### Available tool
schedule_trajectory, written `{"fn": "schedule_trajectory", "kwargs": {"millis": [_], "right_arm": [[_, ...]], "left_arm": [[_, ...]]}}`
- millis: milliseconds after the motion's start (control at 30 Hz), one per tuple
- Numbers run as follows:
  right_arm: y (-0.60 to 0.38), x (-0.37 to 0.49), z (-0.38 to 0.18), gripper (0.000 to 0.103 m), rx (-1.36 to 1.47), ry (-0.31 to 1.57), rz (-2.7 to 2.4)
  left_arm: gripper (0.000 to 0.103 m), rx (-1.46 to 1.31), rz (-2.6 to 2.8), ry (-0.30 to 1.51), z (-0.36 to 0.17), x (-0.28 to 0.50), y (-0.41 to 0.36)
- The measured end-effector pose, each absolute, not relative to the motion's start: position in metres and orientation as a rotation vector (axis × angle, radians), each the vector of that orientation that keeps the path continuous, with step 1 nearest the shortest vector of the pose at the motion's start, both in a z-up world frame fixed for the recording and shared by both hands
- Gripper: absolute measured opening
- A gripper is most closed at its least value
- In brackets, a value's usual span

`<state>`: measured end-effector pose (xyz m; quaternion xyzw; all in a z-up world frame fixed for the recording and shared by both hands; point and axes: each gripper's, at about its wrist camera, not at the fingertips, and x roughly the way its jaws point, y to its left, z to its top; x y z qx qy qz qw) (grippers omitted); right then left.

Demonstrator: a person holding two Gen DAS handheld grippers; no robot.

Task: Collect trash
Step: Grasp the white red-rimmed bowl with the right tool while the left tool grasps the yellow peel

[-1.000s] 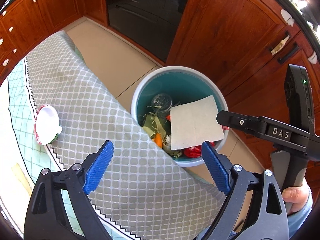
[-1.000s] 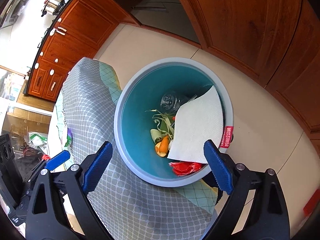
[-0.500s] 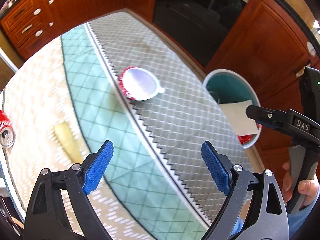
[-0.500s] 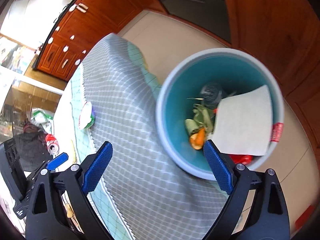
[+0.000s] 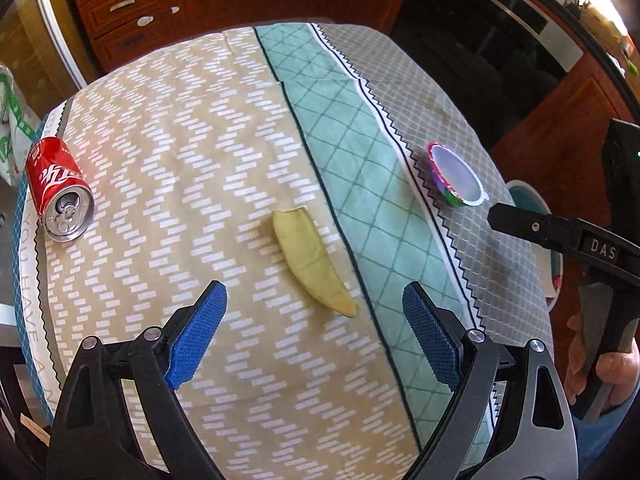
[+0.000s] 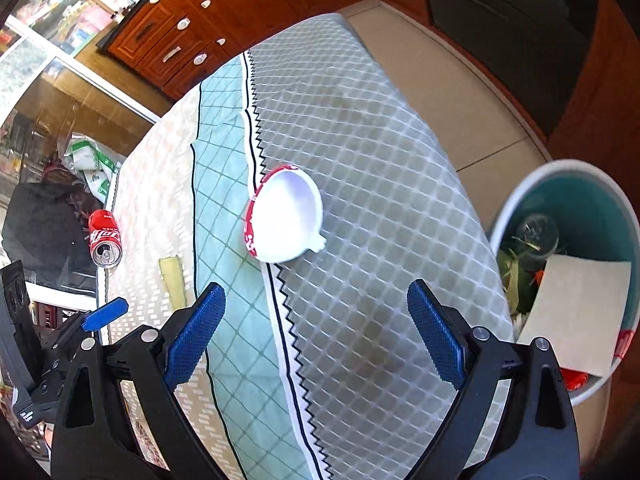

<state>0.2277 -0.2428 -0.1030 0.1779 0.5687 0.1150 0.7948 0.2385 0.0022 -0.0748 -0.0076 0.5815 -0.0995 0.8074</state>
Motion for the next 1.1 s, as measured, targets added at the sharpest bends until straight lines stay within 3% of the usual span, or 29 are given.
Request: {"fn": "schedule_trajectory", "kwargs": {"millis": [467, 500, 567, 800, 867, 933, 1100], "right_arm": [[-0.195, 0.262, -0.122, 0.087, 0.161, 1.187, 0.207], [-0.195, 0.261, -0.121, 0.083, 0.151, 1.173, 0.201], [-0.195, 0.259, -0.119, 0.052, 0.118, 1.144, 0.182], [-0.21, 0.245, -0.117, 0.051, 0.2, 1.154, 0.246], [-0.214, 0.239, -0.118, 0.052, 0.208, 1.155, 0.256], [-0.218, 0.234, -0.118, 0.052, 0.214, 1.154, 0.265], [-0.223, 0.23, -0.119, 0.052, 0.245, 1.139, 0.274]], "left_arm": [[0.09, -0.033, -0.209, 1.285, -0.1, 0.261, 0.022], [0.09, -0.022, -0.211, 1.284, -0.102, 0.262, 0.02], [0.09, -0.004, -0.212, 1.289, -0.106, 0.267, 0.013], [0.09, 0.043, -0.21, 1.302, -0.117, 0.276, -0.001], [0.083, 0.073, -0.188, 1.279, -0.118, 0.275, -0.005], [0.061, 0.141, -0.172, 1.249, -0.117, 0.273, -0.013], [0.03, 0.183, -0.21, 1.231, -0.114, 0.268, -0.034]]}}
